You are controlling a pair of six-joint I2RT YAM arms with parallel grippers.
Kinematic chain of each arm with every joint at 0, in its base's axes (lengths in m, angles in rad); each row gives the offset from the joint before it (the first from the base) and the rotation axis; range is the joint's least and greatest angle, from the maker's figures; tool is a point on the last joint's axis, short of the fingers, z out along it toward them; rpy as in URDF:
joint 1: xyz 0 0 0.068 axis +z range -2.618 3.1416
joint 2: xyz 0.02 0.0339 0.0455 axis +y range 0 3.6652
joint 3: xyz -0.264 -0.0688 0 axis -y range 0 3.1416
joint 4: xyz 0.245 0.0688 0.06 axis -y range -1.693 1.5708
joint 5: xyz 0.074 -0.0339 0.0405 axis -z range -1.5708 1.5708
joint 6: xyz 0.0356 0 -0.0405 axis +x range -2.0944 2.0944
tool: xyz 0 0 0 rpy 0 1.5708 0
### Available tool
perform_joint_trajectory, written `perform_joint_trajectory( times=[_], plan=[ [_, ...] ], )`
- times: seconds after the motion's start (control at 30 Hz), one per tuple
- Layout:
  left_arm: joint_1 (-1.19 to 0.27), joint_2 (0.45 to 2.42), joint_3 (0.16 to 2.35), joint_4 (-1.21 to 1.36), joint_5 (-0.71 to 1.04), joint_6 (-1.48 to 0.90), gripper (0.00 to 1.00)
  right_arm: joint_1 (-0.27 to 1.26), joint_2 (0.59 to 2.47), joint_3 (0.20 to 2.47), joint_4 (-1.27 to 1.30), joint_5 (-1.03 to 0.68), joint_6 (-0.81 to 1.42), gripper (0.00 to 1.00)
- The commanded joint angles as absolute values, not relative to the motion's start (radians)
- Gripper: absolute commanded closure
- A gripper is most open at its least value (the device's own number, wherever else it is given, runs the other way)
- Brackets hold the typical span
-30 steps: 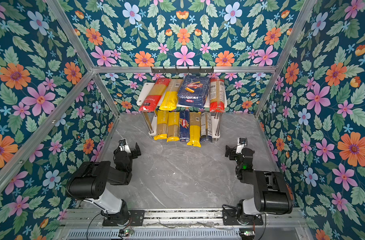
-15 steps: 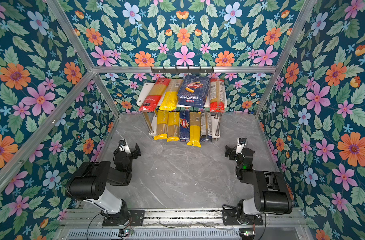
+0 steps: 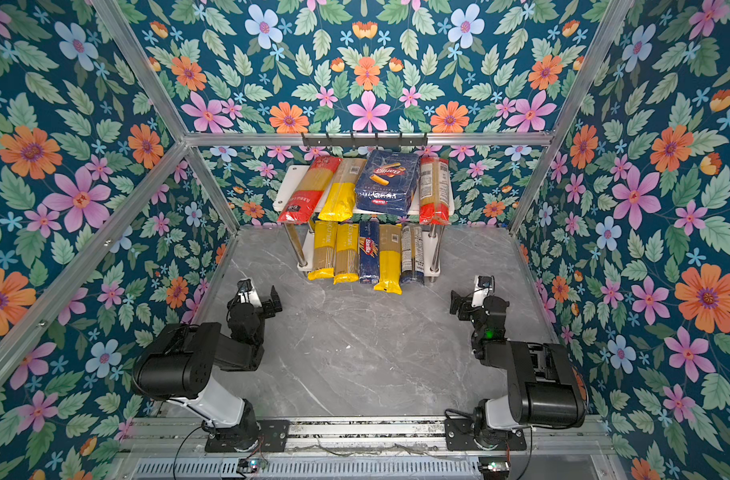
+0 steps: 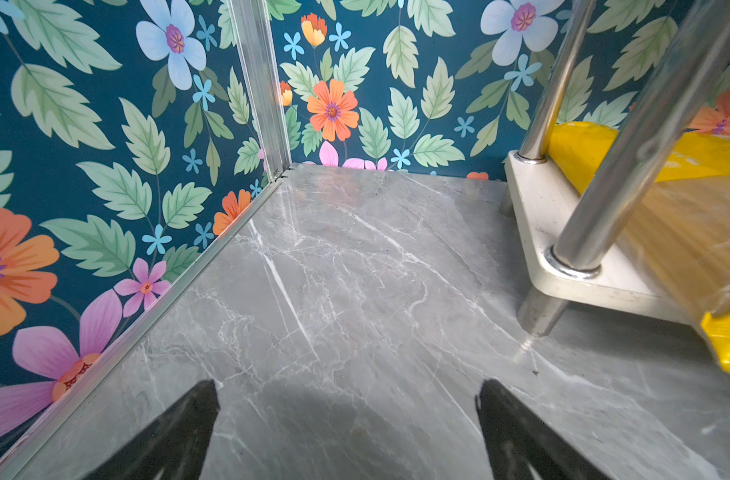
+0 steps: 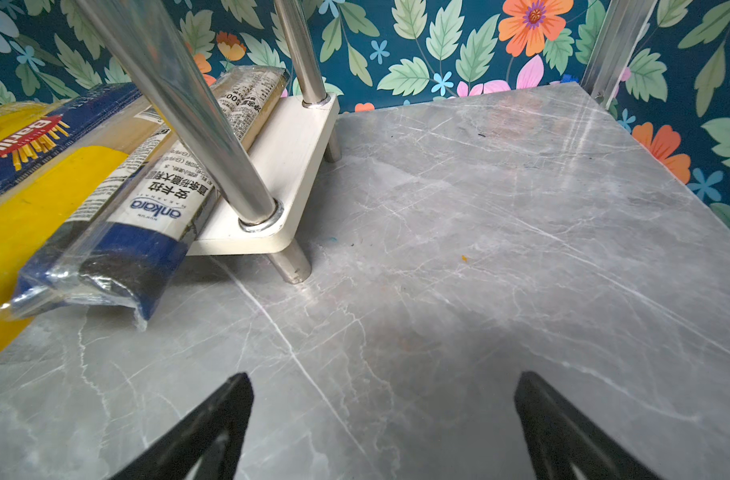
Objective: Place and organize the pasta boxes and bags onto the shelf
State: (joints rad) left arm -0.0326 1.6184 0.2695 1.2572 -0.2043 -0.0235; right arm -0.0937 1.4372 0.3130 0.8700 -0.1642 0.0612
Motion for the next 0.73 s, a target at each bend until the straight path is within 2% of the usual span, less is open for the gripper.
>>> perform_joint_trajectory(
  times=[0.0, 0.7],
  plan=[
    [-0.031, 1.617, 0.271, 1.289, -0.198, -0.021, 0.0, -0.094, 1.437, 0.316, 0.871, -0.169, 0.065, 0.01],
    [-0.037, 1.618, 0.284, 1.264, -0.164, -0.002, 0.0, -0.094, 1.437, 0.316, 0.871, -0.169, 0.064, 0.01]
  ],
)
